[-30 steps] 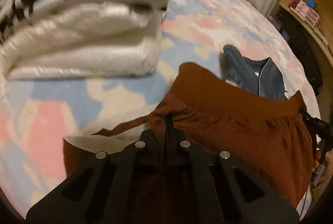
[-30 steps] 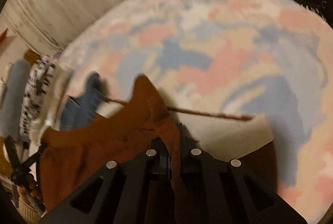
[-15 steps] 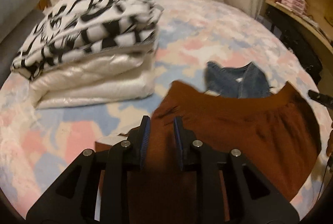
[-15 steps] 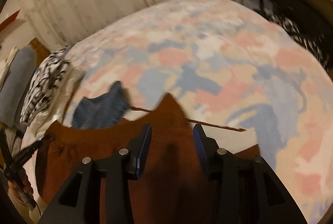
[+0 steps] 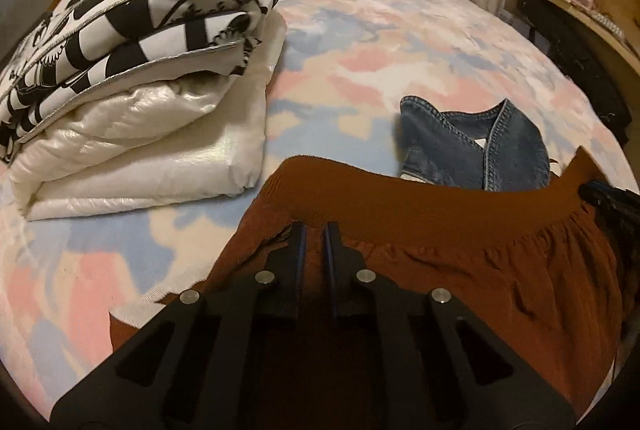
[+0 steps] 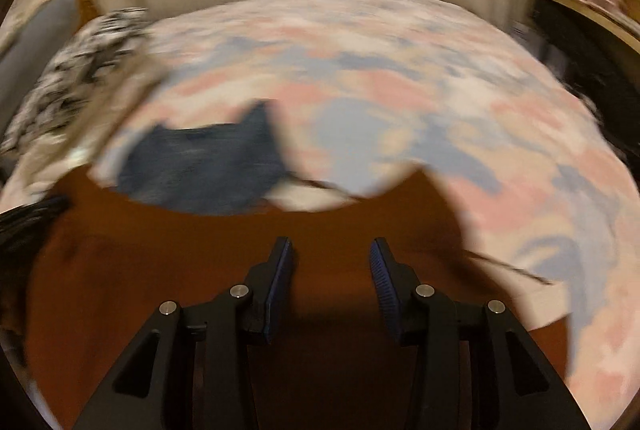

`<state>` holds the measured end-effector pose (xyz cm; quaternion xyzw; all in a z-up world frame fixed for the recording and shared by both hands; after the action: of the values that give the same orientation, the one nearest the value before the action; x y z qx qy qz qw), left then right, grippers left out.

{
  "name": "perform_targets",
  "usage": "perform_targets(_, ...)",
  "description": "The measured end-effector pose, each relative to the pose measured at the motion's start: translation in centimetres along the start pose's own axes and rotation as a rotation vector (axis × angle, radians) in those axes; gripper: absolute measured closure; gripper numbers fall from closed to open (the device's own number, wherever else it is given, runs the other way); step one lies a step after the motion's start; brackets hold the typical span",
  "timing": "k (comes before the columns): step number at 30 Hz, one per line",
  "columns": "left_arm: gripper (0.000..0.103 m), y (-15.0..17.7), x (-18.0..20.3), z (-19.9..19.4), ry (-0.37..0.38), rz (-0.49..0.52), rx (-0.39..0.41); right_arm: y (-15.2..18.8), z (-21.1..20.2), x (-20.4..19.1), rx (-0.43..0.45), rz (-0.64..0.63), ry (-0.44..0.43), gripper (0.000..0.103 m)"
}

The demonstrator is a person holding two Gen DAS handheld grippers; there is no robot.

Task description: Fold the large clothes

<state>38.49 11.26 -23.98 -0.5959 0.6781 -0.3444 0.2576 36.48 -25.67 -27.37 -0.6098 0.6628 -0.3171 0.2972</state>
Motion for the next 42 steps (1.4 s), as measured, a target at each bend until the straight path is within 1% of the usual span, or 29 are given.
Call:
perform_targets(1,0.094,0.1,-0.2,-0.1,0.016,-0.002,-0.001,0.2,0.4,1.4,-0.007,0.025,-0.002,0.081)
perform_targets(2,0.094,0.1,-0.5,-0.1,0.032,-0.006,0.0,0.6,0.6,2.9,-0.019,0.06,-0.018,0.095)
perform_targets(3,0.094,0.1,-0.7,-0.1,0.045,-0.012,-0.001,0.9,0.7,4.3,-0.028,0.095,-0.025,0.103)
perform_targets(5,0.096,0.1,-1.0,-0.1,0.062,-0.026,-0.005,1.2,0.4,5.6,-0.022,0.142,-0.056,0.103)
perform_targets(8,0.096,0.1,-1.0,-0.5,0.07,-0.043,-0.012,1.3,-0.1,6.0,-0.025,0.13,-0.04,0.103)
perform_targets(10,0.095,0.1,-0.7,-1.3,0.046,-0.033,-0.024,1.0,-0.9,5.5,-0.029,0.114,-0.035,0.099)
perform_targets(12,0.095,-0.1,-0.1,-2.9,0.048,-0.024,-0.01,0.5,-2.5,4.8,-0.029,0.13,-0.056,0.092)
perform_targets(14,0.095,-0.2,0.7,-4.7,0.053,-0.017,0.002,-0.2,-4.4,3.6,-0.021,0.141,-0.08,0.087)
perform_targets(16,0.094,0.0,1.7,-6.6,0.051,-0.005,0.007,-0.4,-6.4,1.8,-0.017,0.143,-0.103,0.078)
perform_targets(18,0.094,0.7,3.1,-8.5,0.06,0.005,0.005,-0.1,-8.5,-0.6,-0.015,0.129,-0.146,0.063)
perform_targets(21,0.094,2.6,6.0,-11.7,0.094,0.013,-0.005,1.9,-11.9,-5.1,-0.024,0.067,-0.223,0.063)
perform_targets(24,0.094,4.7,8.6,-13.8,0.128,0.009,-0.008,4.2,-14.3,-8.8,-0.048,0.033,-0.286,0.063)
perform_targets(25,0.094,5.3,9.2,-14.3,0.125,0.012,-0.006,5.1,-15.2,-10.1,-0.053,0.026,-0.313,0.063)
perform_targets(27,0.094,6.8,10.1,-14.8,0.107,0.022,-0.006,6.6,-16.2,-11.6,-0.058,0.005,-0.327,0.063)
perform_targets(29,0.094,8.2,10.1,-14.5,0.077,0.021,-0.021,8.3,-16.4,-12.3,-0.075,-0.016,-0.313,0.063)
perform_targets(31,0.093,9.3,9.2,-14.0,0.022,0.018,-0.031,9.6,-16.2,-12.0,-0.091,0.0,-0.298,0.063)
perform_targets(33,0.092,9.9,8.4,-14.1,-0.009,0.015,-0.011,10.3,-16.1,-10.8,-0.097,0.036,-0.287,0.063)
perform_targets(35,0.093,10.1,7.1,-14.5,-0.037,-0.007,0.001,10.6,-16.3,-8.7,-0.089,0.052,-0.253,0.063)
perform_targets(37,0.092,10.3,5.5,-15.0,-0.07,-0.038,0.001,10.7,-16.3,-6.2,-0.072,0.042,-0.194,0.063)
perform_targets(39,0.089,10.6,3.7,-15.4,-0.107,-0.069,-0.007,10.8,-16.2,-2.9,-0.048,0.007,-0.076,0.063)
perform_targets(40,0.086,10.8,2.7,-15.5,-0.11,-0.095,-0.015,11.3,-16.4,-0.6,-0.05,-0.001,0.013,0.063)
perform_targets(41,0.085,11.0,2.0,-15.6,-0.113,-0.119,-0.02,11.6,-16.3,1.1,-0.057,0.019,0.057,0.06)
perform_targets(42,0.083,11.2,1.0,-15.8,-0.135,-0.138,-0.027,12.0,-16.5,2.5,-0.063,0.063,0.068,0.052)
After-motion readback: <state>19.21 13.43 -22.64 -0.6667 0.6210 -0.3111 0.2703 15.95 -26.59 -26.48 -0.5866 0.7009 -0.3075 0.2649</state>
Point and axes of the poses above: each gripper's, at about its wrist camera, not at the fingertips, and z roughly the way its jaws point, x to its right, y to its underside, the point moved 9 cm from there along z, roughly the way its jaws point, and after that the axes turned 13 degrees about x, right-handed, at the moved point
